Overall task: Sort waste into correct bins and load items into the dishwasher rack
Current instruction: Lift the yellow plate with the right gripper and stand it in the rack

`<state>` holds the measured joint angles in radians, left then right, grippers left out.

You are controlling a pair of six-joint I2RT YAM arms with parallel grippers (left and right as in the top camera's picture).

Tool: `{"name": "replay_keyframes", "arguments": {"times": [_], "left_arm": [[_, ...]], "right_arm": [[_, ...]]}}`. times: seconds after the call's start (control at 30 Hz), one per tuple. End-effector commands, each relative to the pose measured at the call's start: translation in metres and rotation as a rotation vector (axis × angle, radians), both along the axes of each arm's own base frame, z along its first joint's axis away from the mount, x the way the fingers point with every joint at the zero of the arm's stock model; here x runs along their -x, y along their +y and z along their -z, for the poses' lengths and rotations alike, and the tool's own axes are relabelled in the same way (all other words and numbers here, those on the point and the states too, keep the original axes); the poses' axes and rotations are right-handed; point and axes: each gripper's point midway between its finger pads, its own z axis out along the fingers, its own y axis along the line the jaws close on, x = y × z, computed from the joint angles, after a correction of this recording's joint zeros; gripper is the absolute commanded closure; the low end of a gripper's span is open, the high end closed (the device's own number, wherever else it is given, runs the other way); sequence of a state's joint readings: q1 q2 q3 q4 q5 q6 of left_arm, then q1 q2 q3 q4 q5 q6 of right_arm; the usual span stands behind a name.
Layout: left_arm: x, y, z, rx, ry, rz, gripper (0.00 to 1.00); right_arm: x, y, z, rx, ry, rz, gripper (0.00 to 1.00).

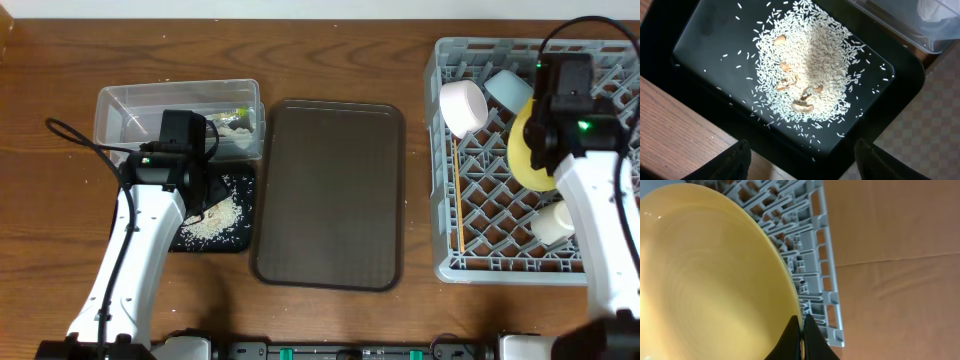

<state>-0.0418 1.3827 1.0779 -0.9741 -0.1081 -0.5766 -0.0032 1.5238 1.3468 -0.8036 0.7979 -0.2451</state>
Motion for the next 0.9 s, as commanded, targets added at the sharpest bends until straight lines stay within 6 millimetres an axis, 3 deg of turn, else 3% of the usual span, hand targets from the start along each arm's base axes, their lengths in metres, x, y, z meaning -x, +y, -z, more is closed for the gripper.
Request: {"name": "replay_keyframes", "arguments": {"times": [0.0,0.1,0.3,0.47,0.53,0.6,0.7,0.8,0.87], "left_arm": [[0.001,0.002,-0.004,-0.003,-0.007,-0.013,0.31],[0.001,0.002,-0.004,-0.003,-0.007,-0.013,0.31],[0.001,0.002,-0.004,-0.002,-0.007,-0.013,0.3],[0.001,0.002,-0.003,-0.003,-0.006,-0.013,0.31],[0.001,0.002,-0.003,-0.003,-0.003,-0.013,0.3],[0.002,0.002,-0.003,-0.004,-0.002,-0.009,0.3],[0.001,0.002,-0.004,-0.01,0.001,0.02,0.3],[0.0,0.002,-0.005,-0.017,0.001,0.05,0.3],[-0.002,0.002,-0.008,-0.02,-0.008,0.065,0.3]], "right_arm": [[-0.003,-0.003,0.015,-0.013,-0.007,0.058,0.99],[-0.008,0.008,0.022,-0.068,-0.055,0.075,0.99],[-0.022,0.057,0.037,-0.256,-0.07,-0.052,0.98],[-0.018,0.093,0.052,-0.454,-0.054,-0.094,0.75],[-0.014,0.097,0.053,-0.528,-0.079,-0.052,0.64],[-0.01,0.097,0.05,-0.579,-0.098,-0.027,0.63],[-0.004,0.095,0.034,-0.642,-0.151,-0.028,0.54],[0.002,0.089,0.009,-0.67,-0.229,-0.039,0.29],[0.006,0.085,-0.008,-0.67,-0.287,-0.046,0.19]]}}
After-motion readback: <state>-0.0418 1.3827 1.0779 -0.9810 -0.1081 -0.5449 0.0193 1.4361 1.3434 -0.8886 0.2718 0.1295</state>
